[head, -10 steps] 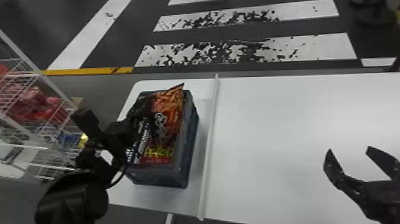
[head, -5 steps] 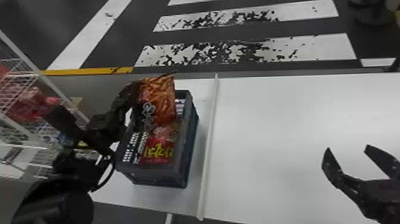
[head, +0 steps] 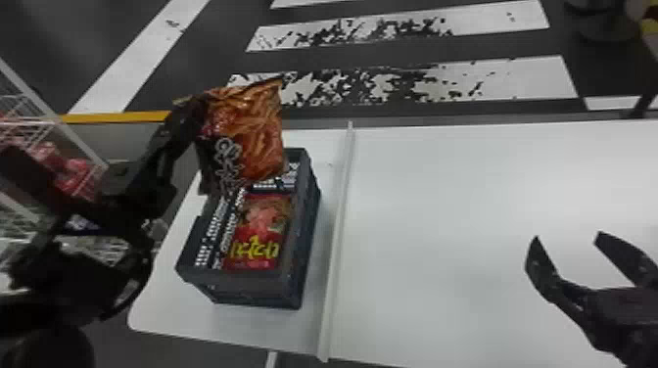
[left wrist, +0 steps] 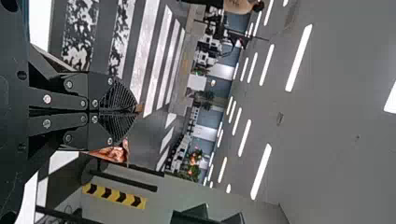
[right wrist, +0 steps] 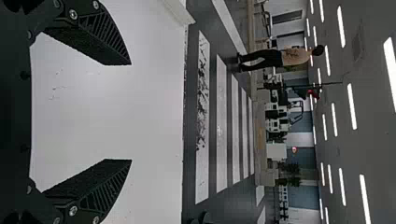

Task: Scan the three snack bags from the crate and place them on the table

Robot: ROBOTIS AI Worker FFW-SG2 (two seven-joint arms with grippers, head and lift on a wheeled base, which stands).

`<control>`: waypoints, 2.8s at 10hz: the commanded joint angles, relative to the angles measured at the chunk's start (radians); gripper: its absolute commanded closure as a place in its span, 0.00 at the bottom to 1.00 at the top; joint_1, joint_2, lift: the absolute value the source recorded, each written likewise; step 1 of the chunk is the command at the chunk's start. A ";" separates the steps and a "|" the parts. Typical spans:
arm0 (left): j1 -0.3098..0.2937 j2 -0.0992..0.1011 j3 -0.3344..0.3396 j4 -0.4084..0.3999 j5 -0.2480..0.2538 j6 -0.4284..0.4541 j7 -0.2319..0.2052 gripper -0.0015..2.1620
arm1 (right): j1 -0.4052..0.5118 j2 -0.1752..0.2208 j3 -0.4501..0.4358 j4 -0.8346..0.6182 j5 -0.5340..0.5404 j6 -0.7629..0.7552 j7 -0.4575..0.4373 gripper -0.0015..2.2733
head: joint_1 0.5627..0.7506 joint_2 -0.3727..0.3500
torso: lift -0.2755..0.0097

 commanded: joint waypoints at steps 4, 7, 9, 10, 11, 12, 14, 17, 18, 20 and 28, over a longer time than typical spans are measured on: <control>0.008 -0.025 -0.055 -0.131 0.147 0.203 -0.006 0.99 | -0.022 0.002 -0.008 0.000 0.005 0.003 -0.023 0.07 | 0.70 0.69 | 0.75; -0.010 -0.024 -0.333 -0.116 -0.037 0.233 -0.004 0.99 | -0.034 0.005 -0.005 -0.005 0.006 0.006 -0.035 0.07 | 0.70 0.55 | 0.75; -0.028 -0.028 -0.459 -0.093 -0.100 0.233 0.000 0.99 | -0.035 0.008 -0.008 -0.005 0.011 0.000 -0.049 0.07 | 0.70 0.40 | 0.75; -0.039 -0.035 -0.497 -0.076 -0.110 0.233 0.005 0.99 | -0.035 0.009 -0.009 -0.008 0.011 0.000 -0.052 0.07 | 0.70 0.37 | 0.75; -0.053 -0.042 -0.529 -0.045 -0.107 0.233 0.020 0.99 | -0.035 0.012 -0.011 -0.011 0.011 0.000 -0.057 0.07 | 0.70 0.33 | 0.75; -0.064 -0.061 -0.552 -0.005 -0.104 0.230 0.025 0.99 | -0.035 0.015 -0.013 -0.012 0.011 -0.003 -0.061 0.07 | 0.70 0.29 | 0.75; -0.120 -0.070 -0.598 0.119 -0.077 0.224 0.045 0.99 | -0.035 0.015 -0.009 -0.011 0.029 -0.018 -0.078 0.07 | 0.70 0.24 | 0.75; -0.196 -0.090 -0.607 0.323 0.071 0.175 0.062 0.99 | -0.035 0.015 -0.020 -0.011 0.025 -0.037 -0.101 0.07 | 0.70 0.20 | 0.75; -0.209 -0.101 -0.607 0.375 0.106 0.138 0.072 0.99 | -0.038 0.015 -0.022 -0.009 0.020 -0.037 -0.103 0.07 | 0.70 0.19 | 0.75; -0.271 -0.136 -0.572 0.544 0.238 0.126 0.069 0.99 | -0.049 0.015 -0.020 0.001 0.018 -0.037 -0.103 0.07 | 0.70 0.20 | 0.75; -0.459 -0.171 -0.606 0.975 0.193 0.000 0.074 0.99 | -0.051 0.012 -0.020 0.003 0.012 -0.040 -0.103 0.07 | 0.70 0.22 | 0.75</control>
